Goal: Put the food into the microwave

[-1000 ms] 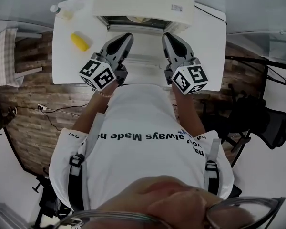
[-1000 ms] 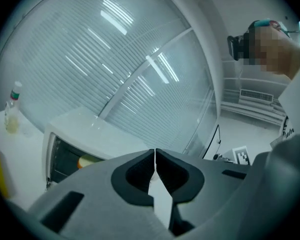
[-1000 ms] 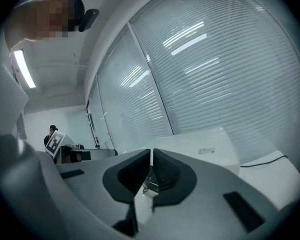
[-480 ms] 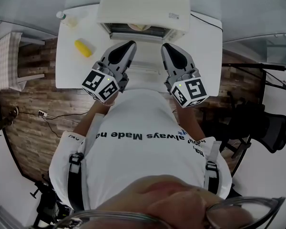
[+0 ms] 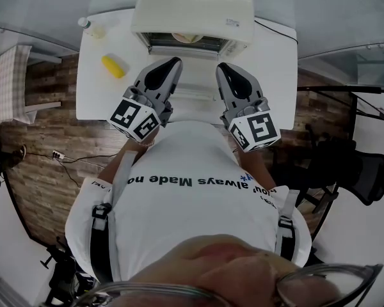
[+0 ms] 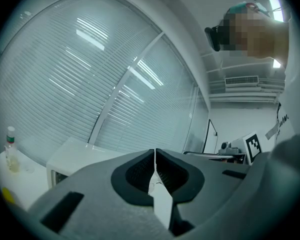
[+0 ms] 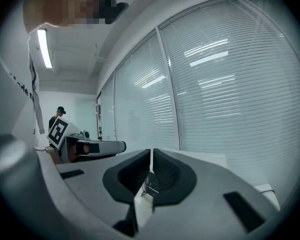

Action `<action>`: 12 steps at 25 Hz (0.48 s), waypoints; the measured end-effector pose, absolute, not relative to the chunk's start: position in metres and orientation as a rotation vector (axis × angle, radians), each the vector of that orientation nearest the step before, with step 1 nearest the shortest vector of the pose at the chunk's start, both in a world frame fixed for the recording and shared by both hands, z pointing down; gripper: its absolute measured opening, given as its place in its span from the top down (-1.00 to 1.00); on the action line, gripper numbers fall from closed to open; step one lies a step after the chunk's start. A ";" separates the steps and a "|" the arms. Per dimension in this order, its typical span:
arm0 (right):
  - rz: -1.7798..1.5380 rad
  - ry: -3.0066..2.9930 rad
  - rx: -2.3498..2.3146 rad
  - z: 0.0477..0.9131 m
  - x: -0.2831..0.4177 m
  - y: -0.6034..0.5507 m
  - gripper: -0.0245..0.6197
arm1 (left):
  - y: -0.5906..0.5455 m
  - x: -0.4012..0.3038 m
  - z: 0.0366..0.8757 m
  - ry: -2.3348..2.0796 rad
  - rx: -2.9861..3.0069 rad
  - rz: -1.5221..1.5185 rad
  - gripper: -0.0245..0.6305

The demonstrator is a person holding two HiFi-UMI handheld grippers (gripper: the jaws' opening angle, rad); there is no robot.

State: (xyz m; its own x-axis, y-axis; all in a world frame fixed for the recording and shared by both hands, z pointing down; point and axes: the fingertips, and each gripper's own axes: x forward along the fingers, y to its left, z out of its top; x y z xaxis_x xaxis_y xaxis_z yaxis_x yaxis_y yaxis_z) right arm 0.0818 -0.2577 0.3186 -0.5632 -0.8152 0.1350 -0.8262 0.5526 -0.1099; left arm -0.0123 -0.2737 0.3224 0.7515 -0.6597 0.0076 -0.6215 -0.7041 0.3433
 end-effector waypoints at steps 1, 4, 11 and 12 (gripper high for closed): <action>0.250 -2.707 1.438 0.319 0.082 -0.258 0.86 | -0.274 -0.012 0.322 -0.991 2.628 -0.166 0.88; 0.256 -2.713 1.455 0.316 0.082 -0.256 0.85 | -0.272 -0.012 0.318 -0.989 2.634 -0.170 0.88; 0.243 -2.714 1.453 0.312 0.080 -0.256 0.85 | -0.271 -0.012 0.318 -0.989 2.632 -0.170 0.88; 0.243 -2.715 1.454 0.312 0.080 -0.255 0.86 | -0.271 -0.012 0.319 -0.987 2.629 -0.171 0.88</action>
State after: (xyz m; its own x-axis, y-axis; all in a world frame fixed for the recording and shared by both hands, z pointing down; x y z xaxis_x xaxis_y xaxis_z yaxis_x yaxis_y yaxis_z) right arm 0.0799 -0.2554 0.3123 -0.5559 -0.8225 0.1202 -0.8308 0.5449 -0.1137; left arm -0.0119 -0.2708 0.3185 0.7531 -0.6579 0.0024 -0.6186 -0.7068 0.3431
